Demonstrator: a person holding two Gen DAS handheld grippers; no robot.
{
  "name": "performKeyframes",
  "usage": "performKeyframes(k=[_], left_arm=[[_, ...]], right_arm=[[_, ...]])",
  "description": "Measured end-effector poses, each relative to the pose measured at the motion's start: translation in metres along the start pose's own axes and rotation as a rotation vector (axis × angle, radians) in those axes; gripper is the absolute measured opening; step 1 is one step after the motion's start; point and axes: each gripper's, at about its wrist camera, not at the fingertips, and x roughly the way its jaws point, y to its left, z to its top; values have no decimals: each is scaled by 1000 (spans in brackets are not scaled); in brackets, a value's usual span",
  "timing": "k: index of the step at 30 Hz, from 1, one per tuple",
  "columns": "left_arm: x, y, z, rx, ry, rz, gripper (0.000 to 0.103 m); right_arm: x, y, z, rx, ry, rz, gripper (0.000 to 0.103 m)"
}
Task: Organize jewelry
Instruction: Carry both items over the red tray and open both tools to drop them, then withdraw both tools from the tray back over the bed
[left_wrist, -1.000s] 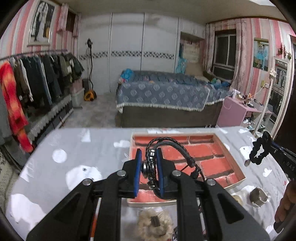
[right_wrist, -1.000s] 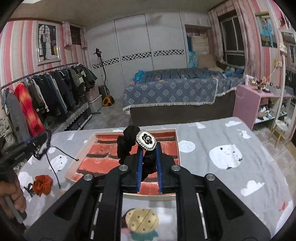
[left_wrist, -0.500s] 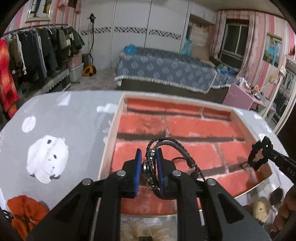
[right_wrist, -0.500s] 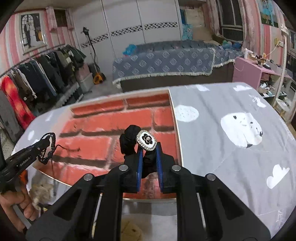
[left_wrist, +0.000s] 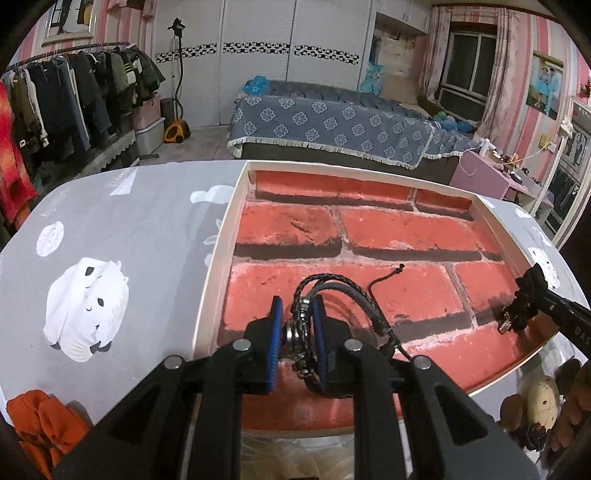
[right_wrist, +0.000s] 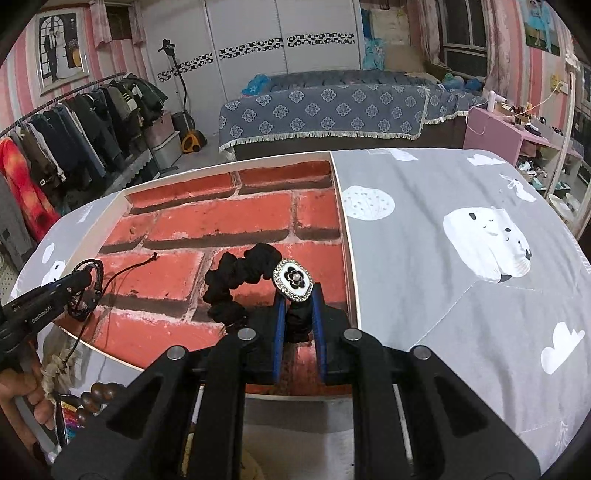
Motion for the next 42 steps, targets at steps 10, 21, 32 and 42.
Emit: performKeyframes(k=[10,21,32,42], left_arm=[[-1,-2,0,-4,-16,13,39],[-15,-3,1,6,-59,18,53],[-78,5,16,-9,-153,19,56],[-177,51,-48,18,-253,142,61]], right_arm=[[-3,1,0,-5,-7,3,28],[-31,-1,3,1,-85,14,48],[-82,-6,19,1,-197,10,52],[-162,-23,-56,-10,-260,1,71]])
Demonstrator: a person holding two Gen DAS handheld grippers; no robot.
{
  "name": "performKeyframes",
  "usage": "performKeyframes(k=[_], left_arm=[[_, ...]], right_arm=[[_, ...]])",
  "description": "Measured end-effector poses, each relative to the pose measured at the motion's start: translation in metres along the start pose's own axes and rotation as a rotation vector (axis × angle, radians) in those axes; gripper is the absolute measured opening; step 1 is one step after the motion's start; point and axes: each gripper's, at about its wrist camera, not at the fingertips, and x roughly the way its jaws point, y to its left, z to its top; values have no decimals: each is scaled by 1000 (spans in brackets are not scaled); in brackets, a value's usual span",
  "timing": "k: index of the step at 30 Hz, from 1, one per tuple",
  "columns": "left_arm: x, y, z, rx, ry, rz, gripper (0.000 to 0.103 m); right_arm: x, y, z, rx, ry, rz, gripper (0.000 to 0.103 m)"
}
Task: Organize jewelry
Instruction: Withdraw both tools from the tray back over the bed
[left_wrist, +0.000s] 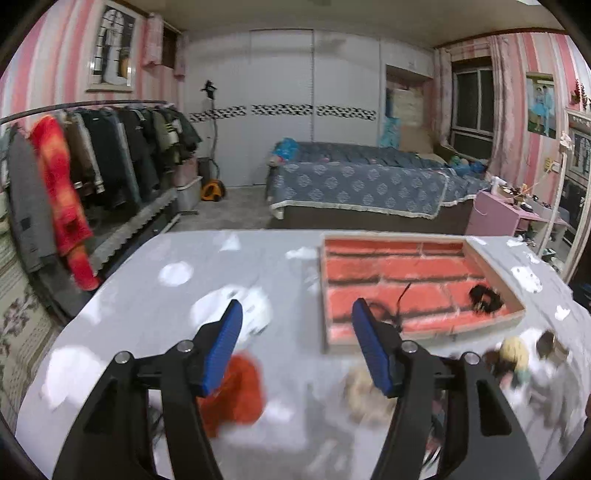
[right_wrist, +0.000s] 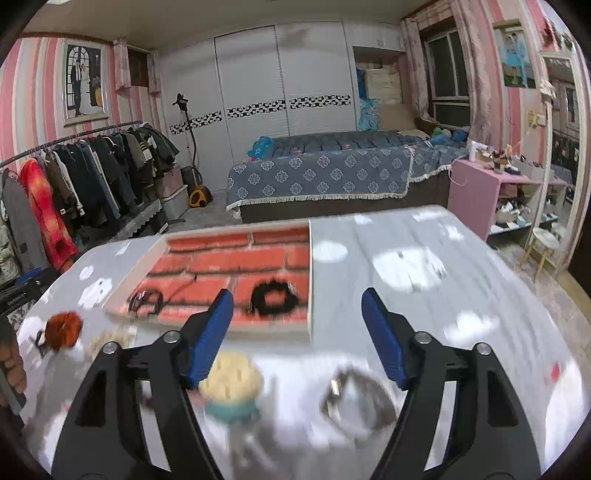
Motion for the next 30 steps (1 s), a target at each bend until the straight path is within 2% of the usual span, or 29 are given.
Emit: performKeyframes(k=[3,5,9,12,15,18,20,30], left_arm=[[-26,13,-28,-7,-17,26,61],[-43,16,-46,-5,-42,44,72],[-67,11,-71,15,-122,86,73],[-67,4,-81,20,-117,71,73],[-60,2,-87,-5,-71,38,73],[-66,-2,-87,10,-110,56,75],[-69,-4,-89,20,-123,65,83],[-70,-6,-89,39,-124,71,83]], right_arm=[[-26,0,-27,-10,-14,-7,72],[-43,5,-43,-29,-26,-18,72],[-65,20,-65,-56,-57,-13,74],[-66,37,-82,-115,-46,-6,74],[-68,44,-82,-143,-63,-15,75],[-65,42,-83,-131,-46,-31,75],[-66,39,-84,-114,-50,-37,77],[-68,33,-85,-109,-58,-40,77]])
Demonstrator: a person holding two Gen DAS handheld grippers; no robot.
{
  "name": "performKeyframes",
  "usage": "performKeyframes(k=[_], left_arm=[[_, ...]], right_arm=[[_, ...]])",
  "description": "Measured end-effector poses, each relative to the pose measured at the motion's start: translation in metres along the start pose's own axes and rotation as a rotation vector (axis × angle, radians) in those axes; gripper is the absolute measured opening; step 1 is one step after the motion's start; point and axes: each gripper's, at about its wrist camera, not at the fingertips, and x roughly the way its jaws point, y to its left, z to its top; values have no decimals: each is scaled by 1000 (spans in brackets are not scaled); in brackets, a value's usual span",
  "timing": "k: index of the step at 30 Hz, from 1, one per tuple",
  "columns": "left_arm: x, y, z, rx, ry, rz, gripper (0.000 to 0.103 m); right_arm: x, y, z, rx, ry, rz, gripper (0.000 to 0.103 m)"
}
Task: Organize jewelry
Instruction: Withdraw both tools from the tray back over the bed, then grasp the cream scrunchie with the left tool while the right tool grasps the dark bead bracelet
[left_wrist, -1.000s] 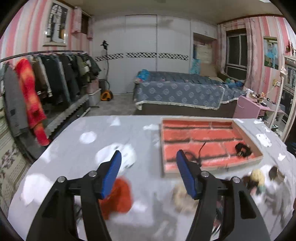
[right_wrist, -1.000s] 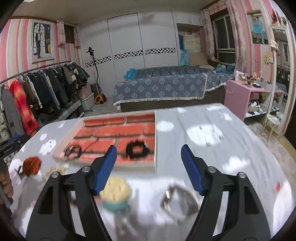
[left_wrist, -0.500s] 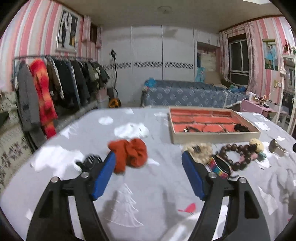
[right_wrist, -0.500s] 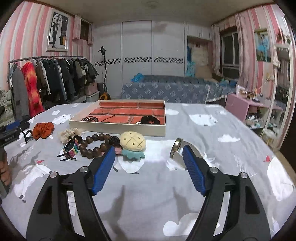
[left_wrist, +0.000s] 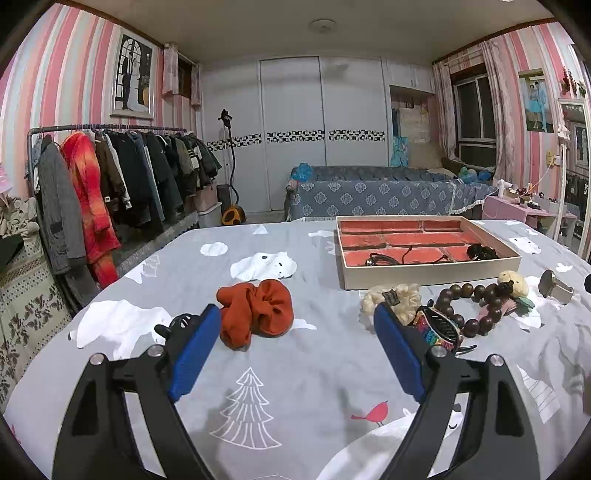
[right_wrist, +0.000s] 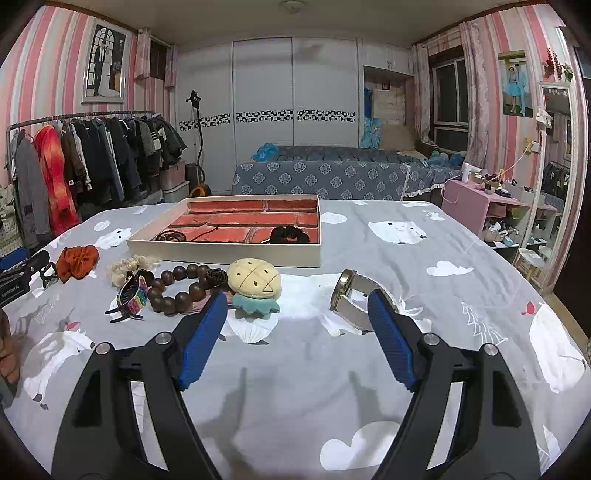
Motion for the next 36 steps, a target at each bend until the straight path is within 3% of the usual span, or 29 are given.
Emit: performKeyframes(k=[9,13,18,24,26,36], left_arm=[[9,-8,1,48,35,12,83],[22,-19,5,76,80,-28,83],[39,-21,18,-8,146,-76,83],[63,-32,29,3,166,-93,83],[75,-35,30,5,195,-113,83],[117,-35,22,-45,316,-151,83]], right_arm=[[0,1,1,-17,8,-8,77],[9,6,6,0,34,27,77],[26,27,23,1,53,79,65],[58,52,33,-4,100,131,58],[71,57,34,6,131,141,51],[118,75,30,-26,243,120,33]])
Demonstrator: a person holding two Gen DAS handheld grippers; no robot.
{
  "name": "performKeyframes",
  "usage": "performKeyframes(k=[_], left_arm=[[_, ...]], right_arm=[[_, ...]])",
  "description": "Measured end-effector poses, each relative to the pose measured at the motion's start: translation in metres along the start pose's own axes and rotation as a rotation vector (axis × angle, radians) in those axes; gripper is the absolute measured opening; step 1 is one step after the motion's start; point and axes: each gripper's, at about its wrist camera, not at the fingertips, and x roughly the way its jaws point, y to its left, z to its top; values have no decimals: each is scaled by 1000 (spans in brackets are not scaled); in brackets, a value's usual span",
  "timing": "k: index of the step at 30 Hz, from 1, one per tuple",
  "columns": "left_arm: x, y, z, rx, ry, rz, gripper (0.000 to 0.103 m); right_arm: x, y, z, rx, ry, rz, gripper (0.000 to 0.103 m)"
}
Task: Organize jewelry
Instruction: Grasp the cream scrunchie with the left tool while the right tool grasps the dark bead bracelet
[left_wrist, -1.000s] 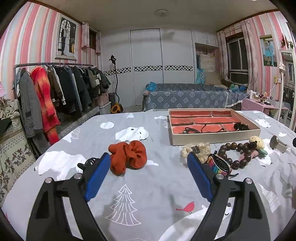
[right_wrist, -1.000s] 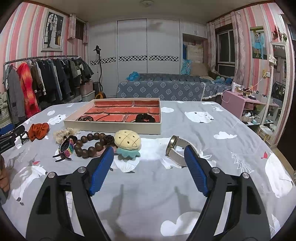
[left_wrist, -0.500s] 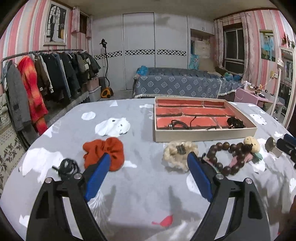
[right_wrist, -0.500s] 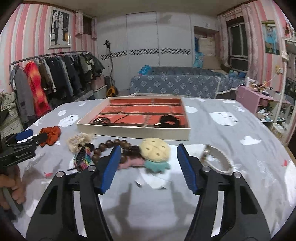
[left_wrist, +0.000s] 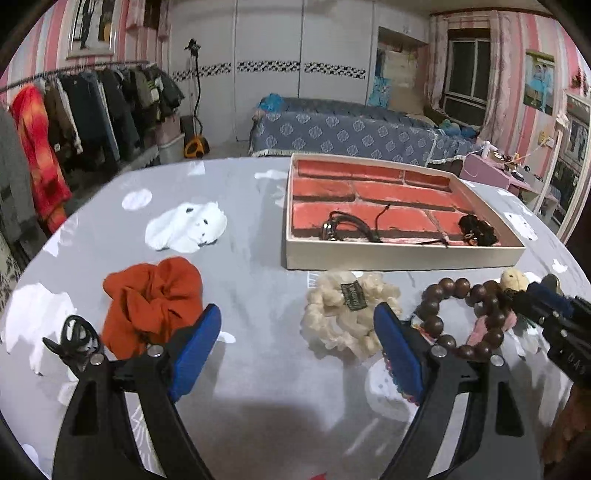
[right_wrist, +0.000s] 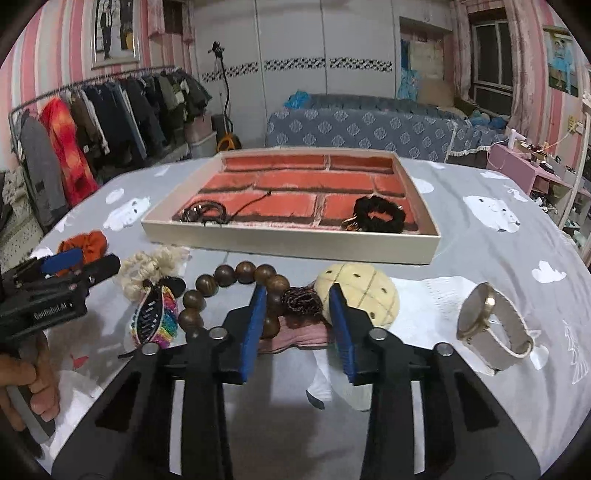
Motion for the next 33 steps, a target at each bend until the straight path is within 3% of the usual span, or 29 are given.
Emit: performKeyframes(k=[6,9,11,14,21,33], left_arm=[[17,1,0,-7,58,-35,77],[25,0,-1,1,96,-54,52],[31,1,-2,1,119,-75,24],[30,0,-2,0,121,-95,9],[8,3,0,-10,39,-110,6],[-90,11,-8,48,-197,-61,6]], right_arm=[[15,-2,1,4,43,-11,25],[17,-2,1,3,51,1,23],[16,-3,1,8,48,8,23],[16,-4,1,15,45,18,21],[-1,-4,2,12,-19,27,20],[-85,-16,-1,-19,-220,-31,20]])
